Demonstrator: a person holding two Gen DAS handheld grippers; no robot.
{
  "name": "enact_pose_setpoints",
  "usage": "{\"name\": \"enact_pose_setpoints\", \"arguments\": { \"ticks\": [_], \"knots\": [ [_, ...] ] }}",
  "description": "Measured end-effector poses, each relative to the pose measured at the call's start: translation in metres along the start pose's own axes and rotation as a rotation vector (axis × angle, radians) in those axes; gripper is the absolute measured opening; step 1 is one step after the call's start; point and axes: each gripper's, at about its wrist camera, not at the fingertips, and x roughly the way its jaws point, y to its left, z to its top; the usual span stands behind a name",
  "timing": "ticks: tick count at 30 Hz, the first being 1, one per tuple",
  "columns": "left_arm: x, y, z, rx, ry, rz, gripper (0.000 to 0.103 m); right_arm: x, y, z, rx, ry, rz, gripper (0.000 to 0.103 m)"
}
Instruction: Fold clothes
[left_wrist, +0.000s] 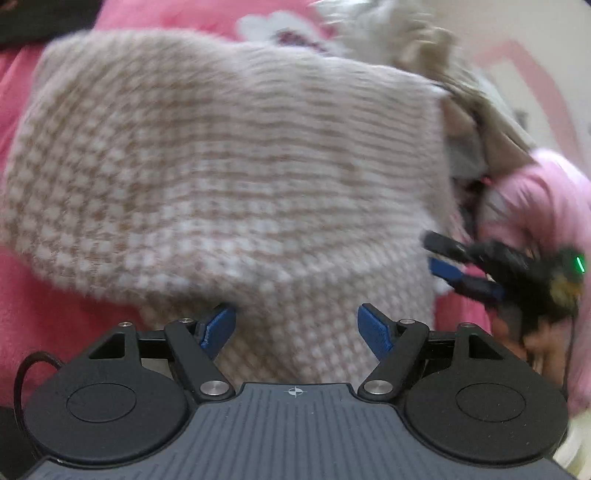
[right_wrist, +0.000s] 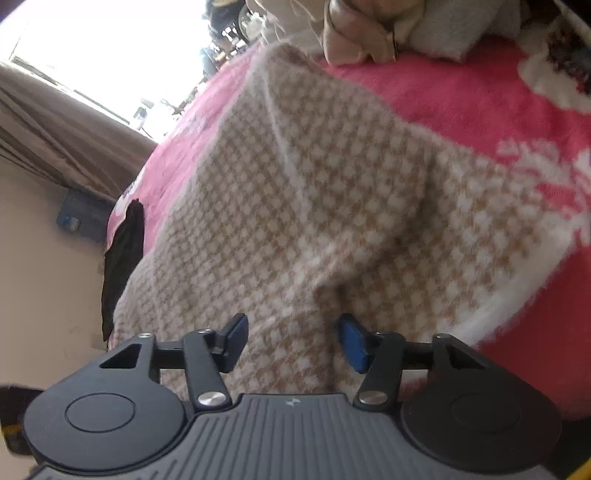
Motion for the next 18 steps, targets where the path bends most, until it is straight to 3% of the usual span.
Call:
{"name": "enact_pose_setpoints", "arguments": {
  "ticks": [7,13,18],
  "knots": [
    [0.012,0.019,0.013,-0.196,0.007,-0.004,0.075,-0.006,-0.029,0.017,0.165,-0.107,0.0,0.059],
    [0.021,0.026,0.009,-0.262,-0.035,-0.017,0.074,0.017,-0.049,0.016,0.266,-0.059,0.056,0.059],
    [0.014,0.034,0.004,-0.296,-0.081,-0.026,0.06,0.023,-0.048,0.009,0.269,-0.068,0.16,0.059]
  ]
}}
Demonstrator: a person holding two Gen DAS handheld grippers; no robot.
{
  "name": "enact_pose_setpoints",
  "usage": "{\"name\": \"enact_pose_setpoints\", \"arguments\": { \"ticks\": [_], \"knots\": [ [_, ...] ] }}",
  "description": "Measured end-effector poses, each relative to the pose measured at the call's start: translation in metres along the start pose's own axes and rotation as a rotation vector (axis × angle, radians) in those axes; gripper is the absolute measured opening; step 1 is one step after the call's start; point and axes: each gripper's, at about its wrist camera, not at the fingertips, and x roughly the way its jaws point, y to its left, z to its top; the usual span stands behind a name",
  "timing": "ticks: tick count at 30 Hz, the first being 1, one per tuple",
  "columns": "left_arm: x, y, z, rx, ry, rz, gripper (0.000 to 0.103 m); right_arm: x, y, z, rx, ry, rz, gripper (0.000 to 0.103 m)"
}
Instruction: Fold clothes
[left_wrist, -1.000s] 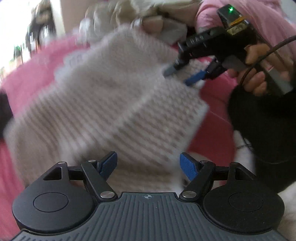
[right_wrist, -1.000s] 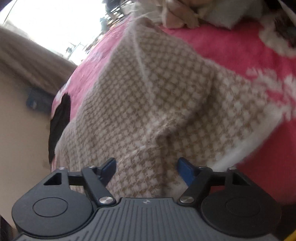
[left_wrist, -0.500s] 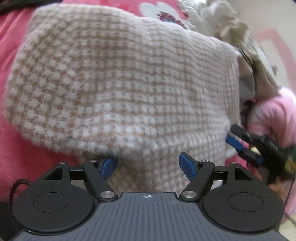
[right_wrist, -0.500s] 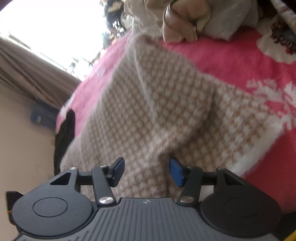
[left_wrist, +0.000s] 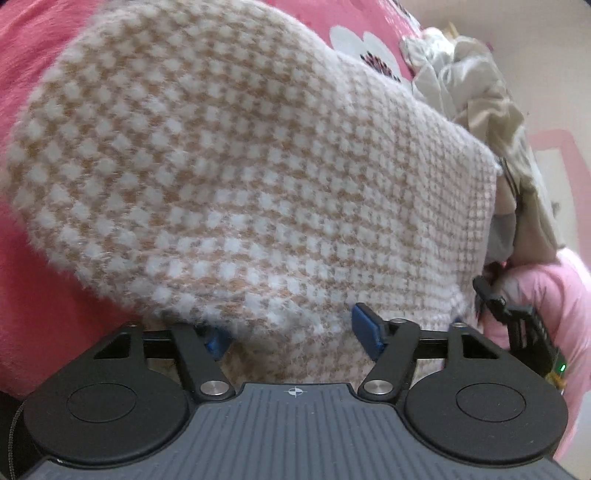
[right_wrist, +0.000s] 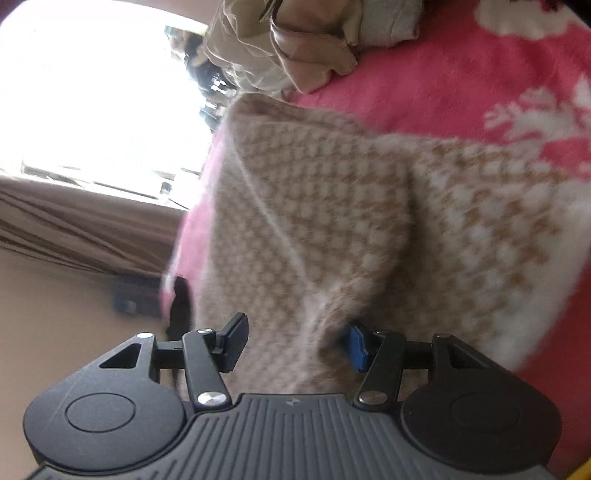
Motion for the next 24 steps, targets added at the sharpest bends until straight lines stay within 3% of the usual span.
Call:
{"name": "enact_pose_setpoints", "arguments": {
  "ticks": [2,4,6,8,13,19,24],
  "knots": [
    [-0.003,0.007,-0.001,-0.011,-0.006,-0.011,0.054,0.003,-0.001,-0.003,-0.001,0.001,0.026,0.055],
    [-0.005,0.01,-0.003,0.001,-0.014,0.001,0.042,0.003,0.002,-0.009,-0.037,-0.008,0.006,0.042],
    [-0.009,0.007,-0.005,0.032,-0.031,0.014,0.036,-0.002,0.01,-0.013,-0.098,-0.036,-0.025,0.021],
    [-0.015,0.001,-0.008,0.071,-0.051,0.02,0.028,-0.011,0.019,-0.014,-0.145,-0.076,-0.01,0.015],
    [-0.035,-0.014,-0.009,0.166,-0.107,-0.042,0.018,-0.027,0.044,-0.022,-0.271,-0.165,0.106,0.013],
    [-0.068,-0.012,-0.001,0.155,-0.17,-0.194,0.015,-0.024,0.068,-0.007,-0.257,-0.163,0.198,0.012],
    [-0.094,-0.025,0.028,0.154,-0.274,-0.29,0.014,-0.014,0.123,0.023,-0.319,-0.182,0.262,0.012]
  ]
}}
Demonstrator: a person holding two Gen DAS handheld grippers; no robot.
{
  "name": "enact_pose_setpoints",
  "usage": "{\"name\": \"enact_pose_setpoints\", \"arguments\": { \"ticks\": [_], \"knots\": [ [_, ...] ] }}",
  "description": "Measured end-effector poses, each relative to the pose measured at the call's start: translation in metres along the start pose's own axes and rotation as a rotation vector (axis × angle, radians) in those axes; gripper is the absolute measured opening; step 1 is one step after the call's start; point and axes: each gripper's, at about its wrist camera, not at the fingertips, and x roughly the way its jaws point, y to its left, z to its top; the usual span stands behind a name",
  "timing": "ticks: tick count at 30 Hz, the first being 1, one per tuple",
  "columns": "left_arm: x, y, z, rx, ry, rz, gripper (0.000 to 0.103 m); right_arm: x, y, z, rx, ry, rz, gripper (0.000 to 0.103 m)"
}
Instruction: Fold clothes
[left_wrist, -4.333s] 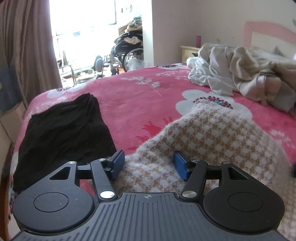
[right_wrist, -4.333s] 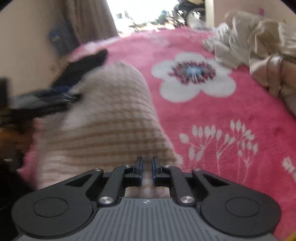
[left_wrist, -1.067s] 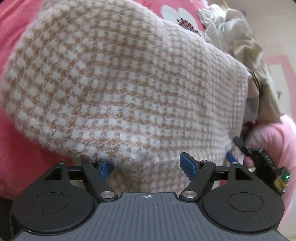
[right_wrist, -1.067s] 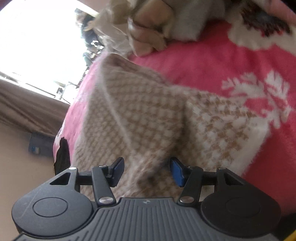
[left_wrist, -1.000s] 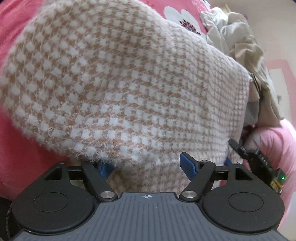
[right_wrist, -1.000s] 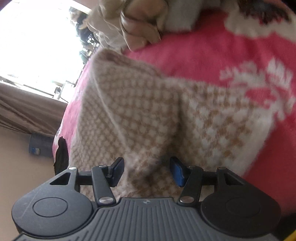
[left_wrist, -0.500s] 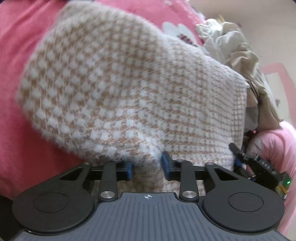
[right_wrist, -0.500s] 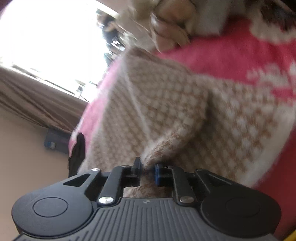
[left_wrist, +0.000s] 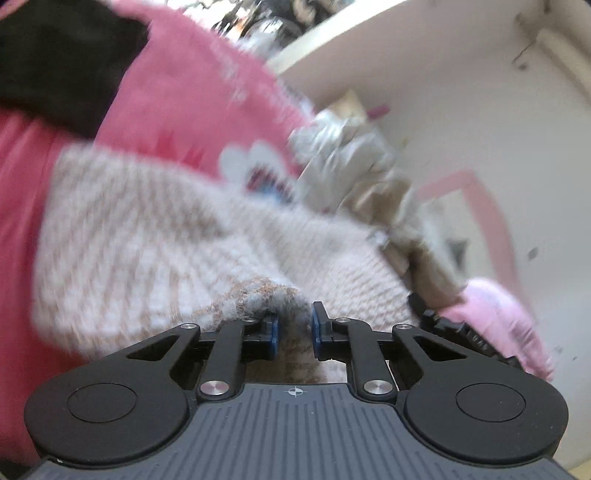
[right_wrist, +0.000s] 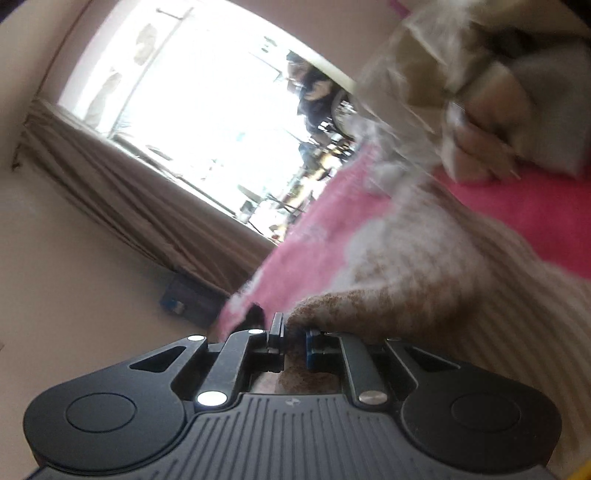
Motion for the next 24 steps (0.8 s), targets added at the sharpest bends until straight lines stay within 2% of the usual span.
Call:
{"name": "enact_pose_setpoints", "arguments": {
  "ticks": [5,9,11,14,15,16,18,24],
  "knots": [
    [-0.003,-0.02,0.068,0.055,-0.134,-0.037,0.014,0.061,0.038,0.064,-0.111,0.027,0.072,0.012],
    [0.016,-0.021,0.147,0.091,-0.238,0.029,0.014,0.14,0.051,0.122,-0.139,0.004,0.059,0.013],
    [0.043,-0.004,0.191,0.065,-0.232,0.097,0.016,0.196,0.041,0.144,-0.099,0.029,-0.003,0.019],
    [0.085,0.033,0.232,-0.019,-0.151,0.21,0.019,0.254,0.012,0.149,0.039,0.121,-0.119,0.043],
    [0.09,0.043,0.232,-0.048,-0.152,0.243,0.021,0.262,0.003,0.146,0.085,0.138,-0.121,0.045],
    [0.095,0.053,0.232,-0.075,-0.155,0.276,0.028,0.262,-0.005,0.141,0.115,0.136,-0.105,0.045],
    [0.089,0.065,0.227,-0.076,-0.213,0.26,0.04,0.251,-0.018,0.131,0.14,0.105,-0.062,0.051],
    [0.067,0.073,0.239,-0.143,-0.3,0.205,0.042,0.189,-0.05,0.131,0.189,0.001,0.01,0.053]
  ]
}}
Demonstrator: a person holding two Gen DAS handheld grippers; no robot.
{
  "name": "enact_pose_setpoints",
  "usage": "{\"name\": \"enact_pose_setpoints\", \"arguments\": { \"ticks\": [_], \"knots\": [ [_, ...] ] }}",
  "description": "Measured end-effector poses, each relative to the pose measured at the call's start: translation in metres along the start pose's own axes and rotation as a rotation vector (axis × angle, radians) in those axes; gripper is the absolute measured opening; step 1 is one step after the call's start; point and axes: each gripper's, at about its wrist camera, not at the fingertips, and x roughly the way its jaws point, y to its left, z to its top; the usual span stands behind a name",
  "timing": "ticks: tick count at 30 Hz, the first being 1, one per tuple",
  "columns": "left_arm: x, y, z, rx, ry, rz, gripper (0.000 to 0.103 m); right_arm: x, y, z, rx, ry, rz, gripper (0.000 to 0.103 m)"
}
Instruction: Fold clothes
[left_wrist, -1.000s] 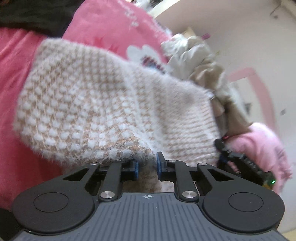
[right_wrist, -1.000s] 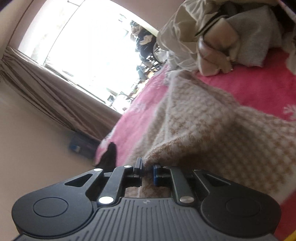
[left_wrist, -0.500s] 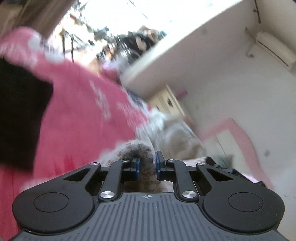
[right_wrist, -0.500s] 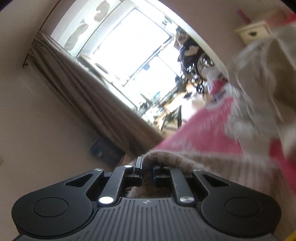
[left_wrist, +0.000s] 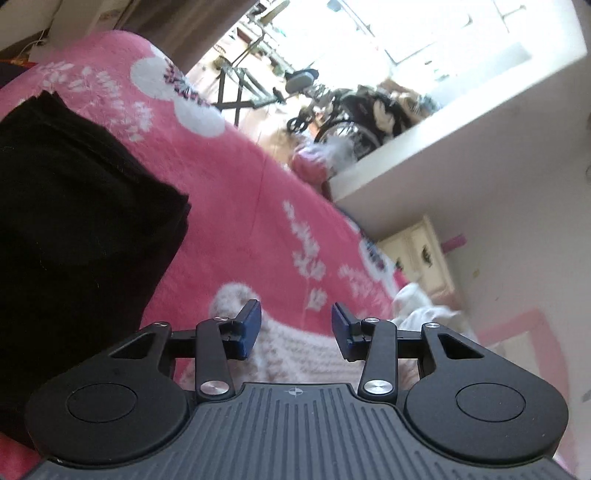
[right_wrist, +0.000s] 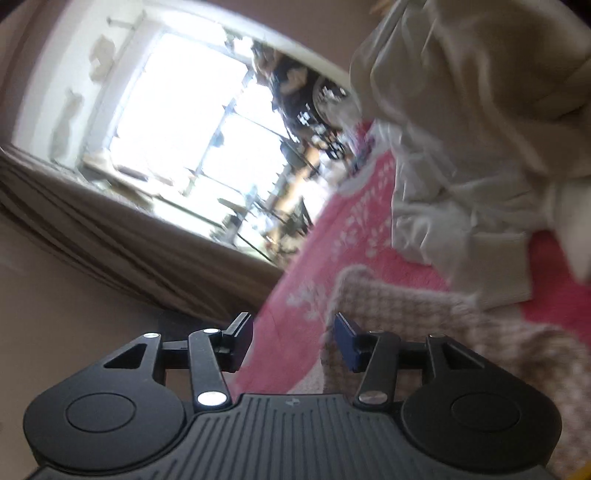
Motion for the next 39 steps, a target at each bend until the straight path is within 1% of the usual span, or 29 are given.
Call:
{"name": "enact_pose_setpoints", "arguments": {
  "ticks": [2,3,4,5,6,7,9,11,13,15,17,19,20,24,25,27,28,30,31,32,34,35,37,39],
  "knots": [
    [-0.013,-0.008,0.001,0.021,-0.008,-0.013,0.043,-0.027,-0.005,0.003,0.019,-0.03,0.034,0.054],
    [-0.023,-0.011,-0.001,0.035,0.003,-0.019,0.045,-0.045,-0.006,0.002,0.021,-0.044,0.043,0.056],
    [-0.034,-0.014,-0.007,0.053,0.022,-0.025,0.048,-0.064,-0.007,0.0,0.014,-0.05,0.04,0.057],
    [-0.04,-0.014,-0.013,0.069,0.042,-0.032,0.05,-0.085,-0.006,-0.003,-0.009,-0.048,0.019,0.057],
    [-0.048,-0.014,-0.021,0.092,0.073,-0.041,0.055,-0.106,-0.007,-0.008,-0.035,-0.043,-0.012,0.058],
    [-0.056,-0.013,-0.034,0.12,0.123,-0.045,0.057,-0.124,-0.008,-0.014,-0.069,-0.03,-0.059,0.059],
    [-0.07,-0.01,-0.064,0.178,0.231,-0.04,0.057,-0.157,-0.012,-0.027,-0.124,0.008,-0.161,0.069],
    [-0.084,-0.001,-0.105,0.22,0.355,-0.02,0.058,-0.188,-0.024,-0.041,-0.146,0.06,-0.265,0.071],
    [-0.093,0.007,-0.15,0.282,0.505,0.036,0.058,-0.214,-0.042,-0.054,-0.142,0.107,-0.359,0.072],
    [-0.098,0.017,-0.187,0.348,0.624,0.082,0.058,-0.23,-0.058,-0.065,-0.13,0.14,-0.427,0.072],
    [-0.106,0.023,-0.219,0.383,0.697,0.11,0.058,-0.239,-0.071,-0.072,-0.13,0.165,-0.462,0.072],
    [-0.113,0.031,-0.239,0.336,0.733,0.127,0.058,-0.242,-0.079,-0.075,-0.145,0.175,-0.472,0.073],
    [-0.116,0.035,-0.249,0.311,0.749,0.135,0.058,-0.241,-0.084,-0.075,-0.149,0.186,-0.461,0.073],
    [-0.128,0.049,-0.273,0.23,0.807,0.202,0.059,-0.232,-0.102,-0.075,-0.163,0.249,-0.448,0.073],
    [-0.132,0.051,-0.277,0.228,0.809,0.211,0.059,-0.229,-0.104,-0.075,-0.172,0.265,-0.445,0.073],
    [-0.138,0.046,-0.282,0.287,0.787,0.208,0.059,-0.222,-0.107,-0.075,-0.193,0.295,-0.435,0.073],
    [-0.139,0.043,-0.285,0.313,0.776,0.209,0.061,-0.219,-0.108,-0.075,-0.212,0.304,-0.432,0.073],
    [-0.138,0.041,-0.29,0.338,0.77,0.213,0.063,-0.217,-0.11,-0.073,-0.246,0.295,-0.456,0.072],
    [-0.136,0.04,-0.293,0.346,0.771,0.218,0.063,-0.22,-0.111,-0.071,-0.252,0.271,-0.468,0.072],
    [-0.135,0.04,-0.295,0.352,0.769,0.227,0.063,-0.224,-0.11,-0.069,-0.262,0.25,-0.464,0.069],
    [-0.132,0.039,-0.298,0.358,0.764,0.24,0.063,-0.238,-0.104,-0.069,-0.294,0.219,-0.412,0.062],
    [-0.13,0.039,-0.299,0.355,0.761,0.244,0.063,-0.243,-0.101,-0.071,-0.325,0.211,-0.395,0.057],
    [-0.126,0.039,-0.3,0.349,0.76,0.255,0.063,-0.244,-0.093,-0.079,-0.432,0.248,-0.404,0.056],
    [-0.121,0.039,-0.303,0.347,0.765,0.273,0.062,-0.238,-0.097,-0.085,-0.482,0.311,-0.432,0.056]
  ]
}}
